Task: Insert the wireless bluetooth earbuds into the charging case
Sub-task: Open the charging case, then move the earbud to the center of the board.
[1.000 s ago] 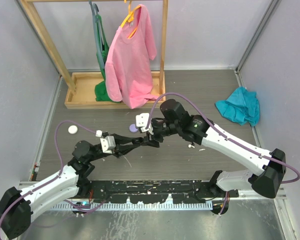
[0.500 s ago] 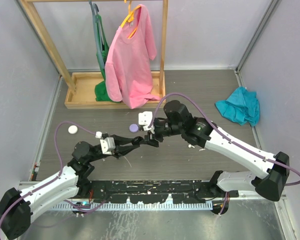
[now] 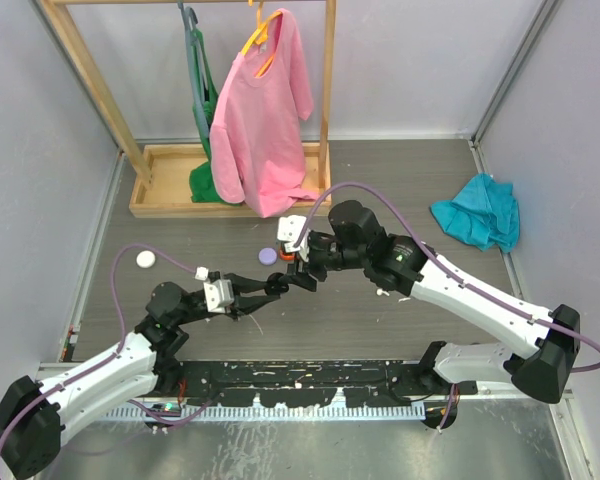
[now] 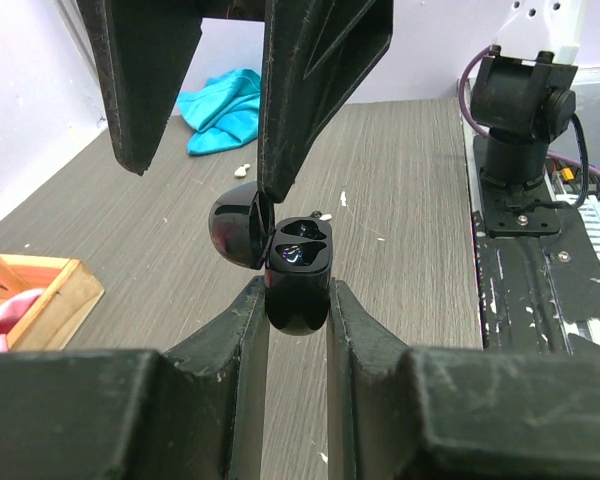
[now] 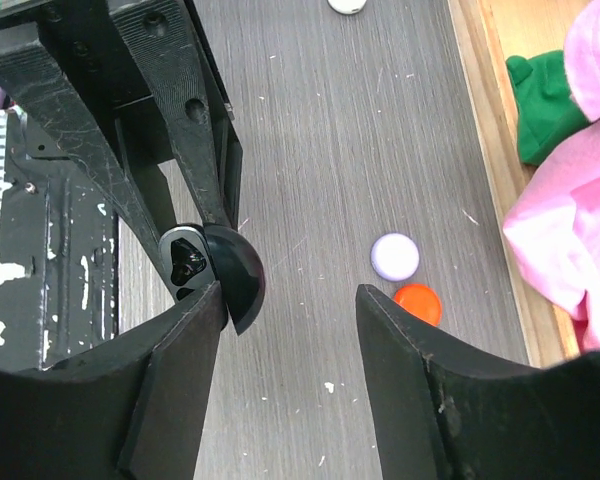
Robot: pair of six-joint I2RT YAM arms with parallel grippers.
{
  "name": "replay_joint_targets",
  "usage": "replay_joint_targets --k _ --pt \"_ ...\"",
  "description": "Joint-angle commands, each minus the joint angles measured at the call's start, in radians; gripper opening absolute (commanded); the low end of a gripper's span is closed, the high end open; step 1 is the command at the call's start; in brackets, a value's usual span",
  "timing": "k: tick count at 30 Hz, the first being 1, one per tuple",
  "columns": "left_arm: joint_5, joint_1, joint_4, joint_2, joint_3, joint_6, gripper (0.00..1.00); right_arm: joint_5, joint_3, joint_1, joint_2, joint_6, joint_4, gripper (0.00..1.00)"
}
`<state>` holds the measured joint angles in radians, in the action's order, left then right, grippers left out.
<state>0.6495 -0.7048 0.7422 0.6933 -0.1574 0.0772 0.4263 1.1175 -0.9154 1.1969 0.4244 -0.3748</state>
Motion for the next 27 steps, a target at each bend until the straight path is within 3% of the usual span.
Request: replay_joint_targets --k 1,7,13,27 --pt "0.000 -0.006 0.002 -0.001 -0.008 0.037 0.00 -0.075 0.039 0.005 -0.030 -0.076 0.043 0.62" --pt "-0.157 -0.006 -0.059 0.005 -0.019 0.051 0.00 -0.273 0.013 0.029 -0.045 -0.246 0.042 0.68" --pt "-0.209 -0.005 -0.066 -0.001 -0.016 0.050 0.00 -0.482 -0.013 0.082 -0.018 -0.429 -0.047 0.74" --pt "-0.236 -0.006 -0.091 -0.034 -0.015 0.044 0.00 -0.569 -0.199 0.334 0.039 -0.775 -0.185 0.69"
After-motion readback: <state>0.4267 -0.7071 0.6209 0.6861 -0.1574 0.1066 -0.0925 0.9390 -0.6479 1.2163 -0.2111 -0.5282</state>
